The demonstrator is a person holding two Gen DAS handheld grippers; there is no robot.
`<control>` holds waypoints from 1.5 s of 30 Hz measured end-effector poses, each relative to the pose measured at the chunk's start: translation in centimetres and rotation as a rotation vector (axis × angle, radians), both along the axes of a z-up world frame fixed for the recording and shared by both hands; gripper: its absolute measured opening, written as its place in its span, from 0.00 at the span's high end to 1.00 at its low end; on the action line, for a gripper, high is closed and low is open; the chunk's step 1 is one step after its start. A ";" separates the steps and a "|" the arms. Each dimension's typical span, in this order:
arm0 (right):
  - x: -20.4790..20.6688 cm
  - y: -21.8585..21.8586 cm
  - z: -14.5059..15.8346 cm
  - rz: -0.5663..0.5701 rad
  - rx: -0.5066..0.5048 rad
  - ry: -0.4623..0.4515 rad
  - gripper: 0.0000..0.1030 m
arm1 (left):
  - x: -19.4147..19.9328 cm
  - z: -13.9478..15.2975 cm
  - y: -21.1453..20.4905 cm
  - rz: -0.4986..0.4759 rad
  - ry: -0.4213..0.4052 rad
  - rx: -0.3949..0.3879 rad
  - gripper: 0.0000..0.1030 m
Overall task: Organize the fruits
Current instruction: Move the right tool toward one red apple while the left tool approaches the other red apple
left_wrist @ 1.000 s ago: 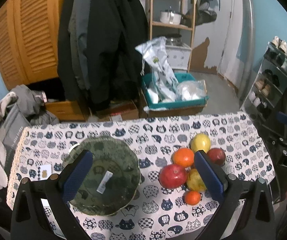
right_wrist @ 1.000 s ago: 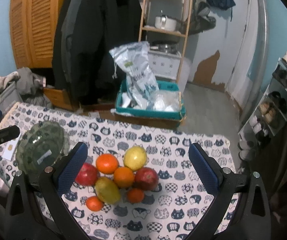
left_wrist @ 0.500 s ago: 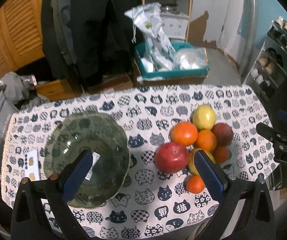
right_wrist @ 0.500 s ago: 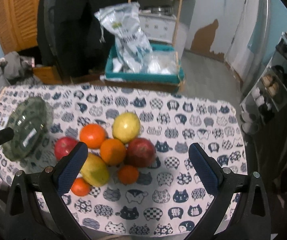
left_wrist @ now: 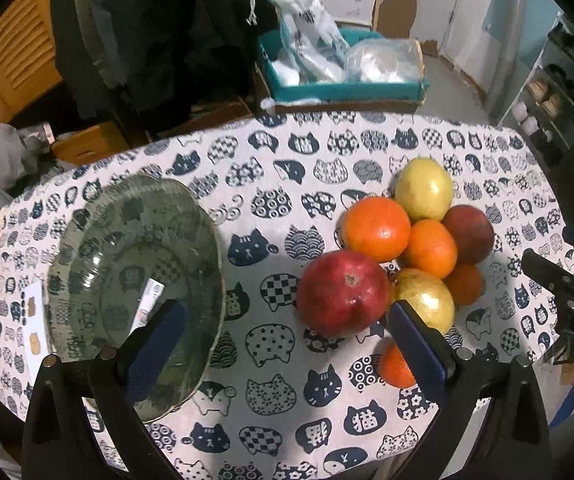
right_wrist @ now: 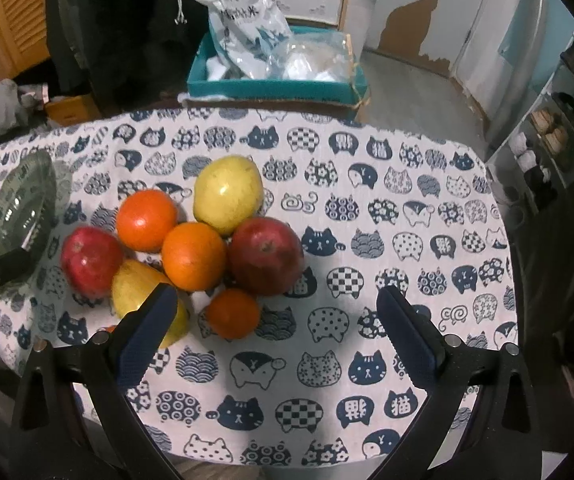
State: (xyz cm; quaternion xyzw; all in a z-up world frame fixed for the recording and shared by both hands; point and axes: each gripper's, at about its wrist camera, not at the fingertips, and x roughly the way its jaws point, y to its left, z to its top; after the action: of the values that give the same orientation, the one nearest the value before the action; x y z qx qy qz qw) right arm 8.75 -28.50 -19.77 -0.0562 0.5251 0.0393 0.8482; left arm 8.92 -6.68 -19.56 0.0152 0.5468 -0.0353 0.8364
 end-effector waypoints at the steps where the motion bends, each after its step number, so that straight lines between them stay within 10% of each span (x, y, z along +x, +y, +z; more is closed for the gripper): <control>1: 0.1 0.0 -0.2 0.001 0.000 0.004 0.04 | 0.2 -0.4 -0.2 -0.002 0.008 -0.003 0.01; 29: 3.2 -1.8 -4.6 -0.010 0.070 0.079 0.07 | 3.9 -7.0 -2.3 -0.015 0.173 -0.152 0.14; 45: 6.6 -2.4 -8.8 -0.031 0.231 0.188 0.32 | 4.2 -6.6 -2.1 -0.033 0.107 -0.134 0.23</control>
State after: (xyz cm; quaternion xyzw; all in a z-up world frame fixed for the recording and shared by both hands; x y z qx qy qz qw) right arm 15.35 -30.94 -28.54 0.0538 0.5953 0.0913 0.7965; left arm 13.16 -8.78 -26.14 -0.0335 0.5870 -0.0863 0.8043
